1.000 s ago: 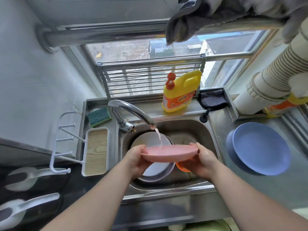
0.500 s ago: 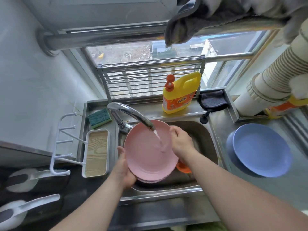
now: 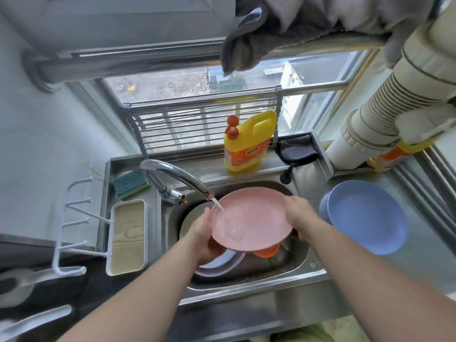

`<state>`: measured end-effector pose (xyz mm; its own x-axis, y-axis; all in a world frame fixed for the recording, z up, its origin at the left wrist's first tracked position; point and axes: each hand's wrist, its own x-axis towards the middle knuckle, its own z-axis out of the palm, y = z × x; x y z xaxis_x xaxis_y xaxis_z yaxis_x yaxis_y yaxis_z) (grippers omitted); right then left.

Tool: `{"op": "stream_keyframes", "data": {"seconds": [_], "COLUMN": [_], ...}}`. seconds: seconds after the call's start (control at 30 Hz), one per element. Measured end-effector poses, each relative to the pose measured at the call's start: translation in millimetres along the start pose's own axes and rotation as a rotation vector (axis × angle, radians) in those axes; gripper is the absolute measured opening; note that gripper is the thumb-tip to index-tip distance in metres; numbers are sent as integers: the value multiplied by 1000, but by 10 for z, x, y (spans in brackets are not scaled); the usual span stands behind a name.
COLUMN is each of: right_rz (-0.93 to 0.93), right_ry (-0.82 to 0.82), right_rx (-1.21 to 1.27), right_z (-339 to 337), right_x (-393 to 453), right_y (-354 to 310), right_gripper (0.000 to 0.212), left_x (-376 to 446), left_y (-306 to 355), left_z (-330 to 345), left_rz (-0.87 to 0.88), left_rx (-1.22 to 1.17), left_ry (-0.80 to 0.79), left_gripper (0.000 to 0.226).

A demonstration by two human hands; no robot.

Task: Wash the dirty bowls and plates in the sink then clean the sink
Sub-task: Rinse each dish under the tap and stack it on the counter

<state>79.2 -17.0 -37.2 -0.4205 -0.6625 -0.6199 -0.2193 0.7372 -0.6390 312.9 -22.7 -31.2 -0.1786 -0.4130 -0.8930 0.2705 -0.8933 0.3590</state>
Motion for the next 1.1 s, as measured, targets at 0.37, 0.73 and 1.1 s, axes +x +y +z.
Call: {"op": "stream_keyframes", "data": {"seconds": [0.37, 0.73, 1.1], "right_rz": [266, -368, 408], "right_ry": [-219, 1, -174], "right_rx": [658, -326, 35], "right_z": [1180, 322, 406], "right_x": [-261, -256, -121], "right_y": [200, -698, 43], "right_gripper": [22, 39, 26], "left_x": [-425, 23, -45], "left_y": [609, -64, -1], "left_z": [-477, -171, -366], "left_rz": [341, -149, -147], "left_rx": [411, -285, -100], "left_ry": [228, 62, 216], "left_gripper": [40, 46, 43]}}
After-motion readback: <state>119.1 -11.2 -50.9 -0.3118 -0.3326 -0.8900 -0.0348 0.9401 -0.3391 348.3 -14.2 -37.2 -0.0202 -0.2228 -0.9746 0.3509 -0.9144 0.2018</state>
